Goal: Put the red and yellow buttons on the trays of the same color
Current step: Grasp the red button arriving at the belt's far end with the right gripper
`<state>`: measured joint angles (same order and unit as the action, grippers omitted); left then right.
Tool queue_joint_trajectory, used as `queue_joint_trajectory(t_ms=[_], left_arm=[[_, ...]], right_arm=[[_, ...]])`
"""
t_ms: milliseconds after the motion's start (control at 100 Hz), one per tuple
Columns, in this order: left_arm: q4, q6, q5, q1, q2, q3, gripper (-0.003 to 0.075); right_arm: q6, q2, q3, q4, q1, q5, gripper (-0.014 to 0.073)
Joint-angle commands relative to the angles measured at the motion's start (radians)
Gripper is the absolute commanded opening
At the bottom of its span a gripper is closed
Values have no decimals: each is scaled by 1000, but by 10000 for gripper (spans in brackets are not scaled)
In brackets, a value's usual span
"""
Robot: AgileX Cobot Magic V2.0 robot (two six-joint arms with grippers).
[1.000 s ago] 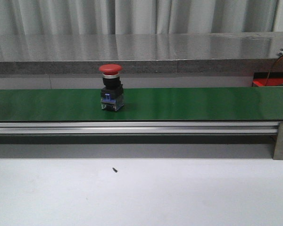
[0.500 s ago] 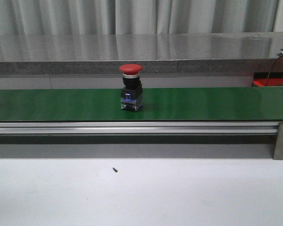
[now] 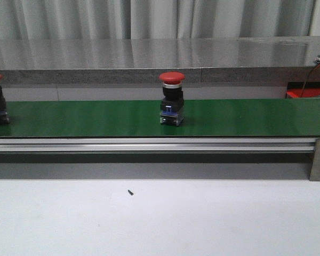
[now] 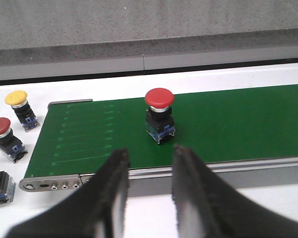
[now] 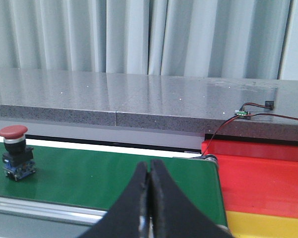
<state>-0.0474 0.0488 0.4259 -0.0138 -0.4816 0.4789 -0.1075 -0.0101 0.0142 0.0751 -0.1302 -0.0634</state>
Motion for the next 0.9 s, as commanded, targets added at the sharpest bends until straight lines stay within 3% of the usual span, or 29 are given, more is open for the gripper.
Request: queue_joint_trajectory(t_ms=[0,180,470,660,890], left_arm=[[-11,-8,-62,-9,51,11,-17],[-11,-8,-47,-9,90,11,-19],[-11,-8,-47,-9,90,11,-20],[-11,-8,-47,-9,90,11,-20],[-11,-8,-47,-9,90,11,-20]], right_arm=[[0,-8,-78,-28,-1,-34,-68],[0,99,-247,-55,-1,184,-68],[0,557,-670,-55,-1,591,-68],[0,797,-819,-95,-1,600,-68],[-4,967,-840,-164,-1,560,-68]])
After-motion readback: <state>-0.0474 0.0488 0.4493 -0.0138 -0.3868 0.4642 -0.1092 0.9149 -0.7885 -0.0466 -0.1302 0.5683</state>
